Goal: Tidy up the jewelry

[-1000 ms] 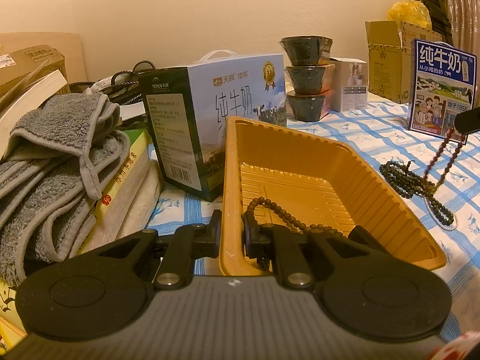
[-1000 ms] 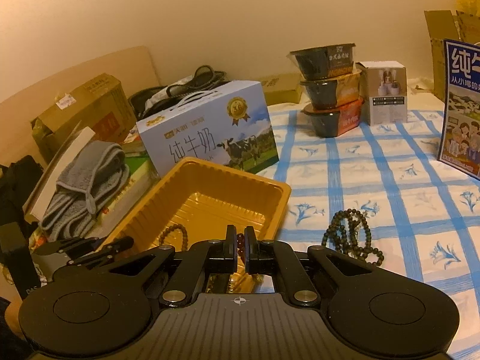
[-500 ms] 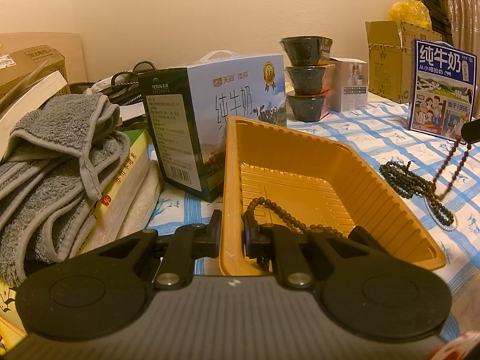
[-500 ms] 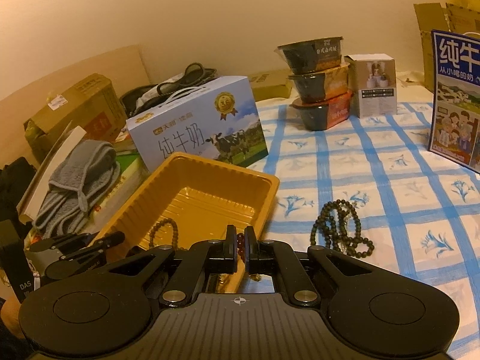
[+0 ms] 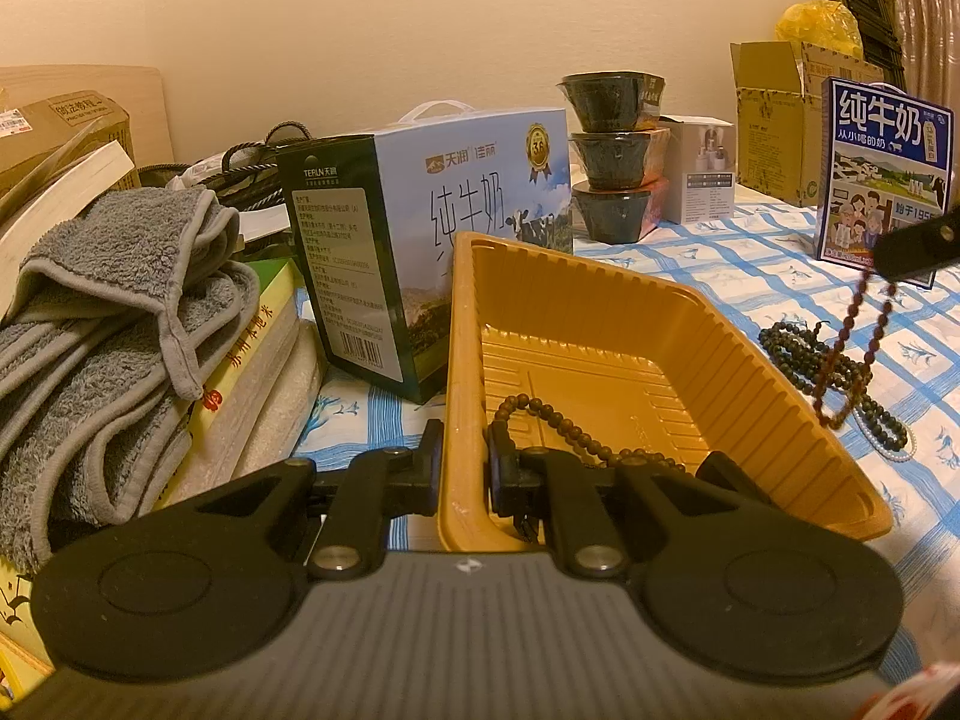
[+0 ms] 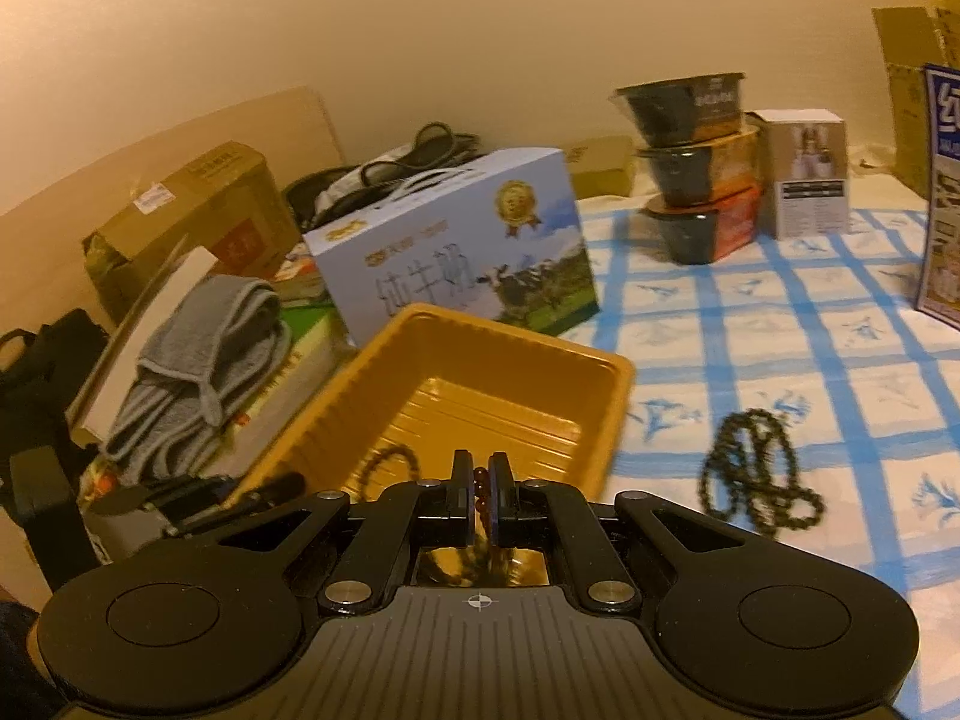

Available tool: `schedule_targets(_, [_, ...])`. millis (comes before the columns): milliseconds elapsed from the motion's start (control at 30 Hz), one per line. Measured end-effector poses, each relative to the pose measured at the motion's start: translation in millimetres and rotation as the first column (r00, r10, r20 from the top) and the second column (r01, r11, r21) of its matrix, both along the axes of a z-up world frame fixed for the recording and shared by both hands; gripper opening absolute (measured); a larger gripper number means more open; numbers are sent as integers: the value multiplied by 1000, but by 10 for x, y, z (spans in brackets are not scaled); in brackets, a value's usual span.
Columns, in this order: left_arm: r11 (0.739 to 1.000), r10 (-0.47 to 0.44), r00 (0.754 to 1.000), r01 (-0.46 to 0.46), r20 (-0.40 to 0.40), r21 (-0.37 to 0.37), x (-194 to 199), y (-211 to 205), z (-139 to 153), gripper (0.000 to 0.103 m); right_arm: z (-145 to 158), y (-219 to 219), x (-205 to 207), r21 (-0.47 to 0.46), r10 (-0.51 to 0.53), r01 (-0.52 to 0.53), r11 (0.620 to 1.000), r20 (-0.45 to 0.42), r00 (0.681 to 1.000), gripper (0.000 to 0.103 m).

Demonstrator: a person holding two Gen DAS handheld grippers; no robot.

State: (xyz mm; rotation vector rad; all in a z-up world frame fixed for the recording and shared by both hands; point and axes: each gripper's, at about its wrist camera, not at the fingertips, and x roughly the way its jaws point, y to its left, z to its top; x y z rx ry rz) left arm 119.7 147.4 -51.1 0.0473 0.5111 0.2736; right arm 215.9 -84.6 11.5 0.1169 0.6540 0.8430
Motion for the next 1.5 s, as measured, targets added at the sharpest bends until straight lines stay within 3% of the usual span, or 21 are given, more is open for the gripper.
schedule_targets(767, [1000, -1, 1000, 1, 0, -10, -9, 17, -18, 13, -337, 770, 123, -13, 52, -52, 999, -8, 999, 7])
schedule_targets(900, [1000, 0, 1000, 0, 0, -12, -11, 21, -18, 13, -353, 713, 86, -14, 47, -48, 999, -9, 999, 42])
schedule_targets(933, [1000, 1, 1000, -1, 0, -13, -14, 20, -20, 13, -362, 678, 72, -11, 40, -40, 999, -14, 999, 44])
schedule_targets(1500, [1000, 6, 1000, -6, -3, -17, -13, 31, -9, 13, -603, -214, -64, -108, -132, 122, 987, -90, 987, 45])
